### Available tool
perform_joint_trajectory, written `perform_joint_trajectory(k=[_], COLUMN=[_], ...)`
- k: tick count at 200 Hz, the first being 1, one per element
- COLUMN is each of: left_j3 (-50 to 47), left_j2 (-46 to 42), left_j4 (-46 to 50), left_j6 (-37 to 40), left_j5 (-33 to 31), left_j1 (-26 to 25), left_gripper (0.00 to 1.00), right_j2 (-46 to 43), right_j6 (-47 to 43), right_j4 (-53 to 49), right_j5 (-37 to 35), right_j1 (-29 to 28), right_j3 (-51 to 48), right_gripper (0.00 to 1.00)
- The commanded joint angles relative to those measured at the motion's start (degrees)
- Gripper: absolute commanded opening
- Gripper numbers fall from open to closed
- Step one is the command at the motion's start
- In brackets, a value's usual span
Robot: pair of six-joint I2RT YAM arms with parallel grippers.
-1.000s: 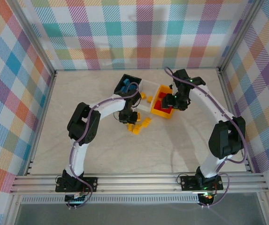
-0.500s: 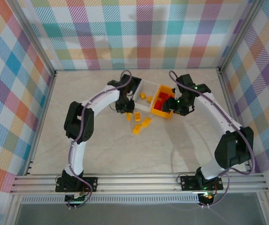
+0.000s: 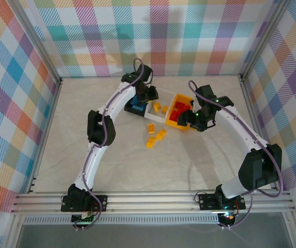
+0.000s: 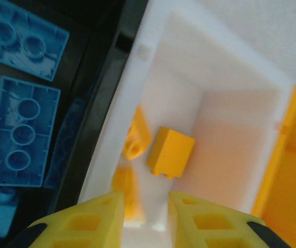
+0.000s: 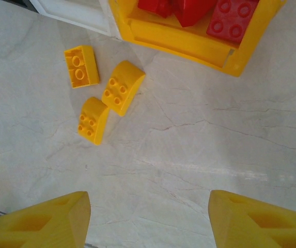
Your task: Sort the legos into containers by color
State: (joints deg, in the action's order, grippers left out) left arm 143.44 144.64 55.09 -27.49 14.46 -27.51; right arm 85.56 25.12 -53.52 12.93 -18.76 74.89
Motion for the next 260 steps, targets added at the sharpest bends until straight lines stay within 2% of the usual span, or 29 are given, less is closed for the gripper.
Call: perform_joint_trajectory(k=[1,34,56,101,125,145,175,210,260], left_j3=[2.9,2.6,-1.3,-29.6,-40.8,-45.8,-47.0,-41.9,-34.6], left_j2=[-0.7,-2.3,-6.9,-24.9,-30.5,-30.9,-28.2,-22.6,-15.2], left_j4=[-0.9,2.2,5.5,2.9,0.1,-2.4,-6.3,-5.1,-2.5], left_j6=[-1.5,1.1,5.7,10.9,9.4,6.7,4.2,4.2,4.0], left_j5=[2.1,2.7,0.1,-7.8,-7.9,-6.1,-3.9,-4.7,-5.5], left_j1=[-0.6,-1.0,-2.2,-5.5,-6.7,-6.9,-7.6,-7.6,-7.6], left_gripper=[0.34,0.39,0.42,0.53,0.62,0.68,0.72,0.77,0.77], right_j2=[0.8,2.1,3.2,2.7,2.3,2.4,2.8,2.6,3.2], right_j6=[1.1,0.8,0.5,2.2,3.1,3.4,3.4,3.3,2.4], right_j4=[0.8,1.0,0.7,2.7,3.5,4.0,4.0,3.8,3.4], right_j5=[2.1,2.3,1.9,1.5,1.3,1.1,0.7,0.3,-0.4], right_j1=[-0.5,-1.8,-3.3,-5.9,-6.8,-7.4,-7.9,-8.0,-8.0], right_j3=[1.8,1.8,1.3,-1.6,-2.6,-3.3,-3.4,-3.8,-3.8], right_gripper=[0.63,0.63,0.64,0.67,0.69,0.69,0.70,0.71,0.71])
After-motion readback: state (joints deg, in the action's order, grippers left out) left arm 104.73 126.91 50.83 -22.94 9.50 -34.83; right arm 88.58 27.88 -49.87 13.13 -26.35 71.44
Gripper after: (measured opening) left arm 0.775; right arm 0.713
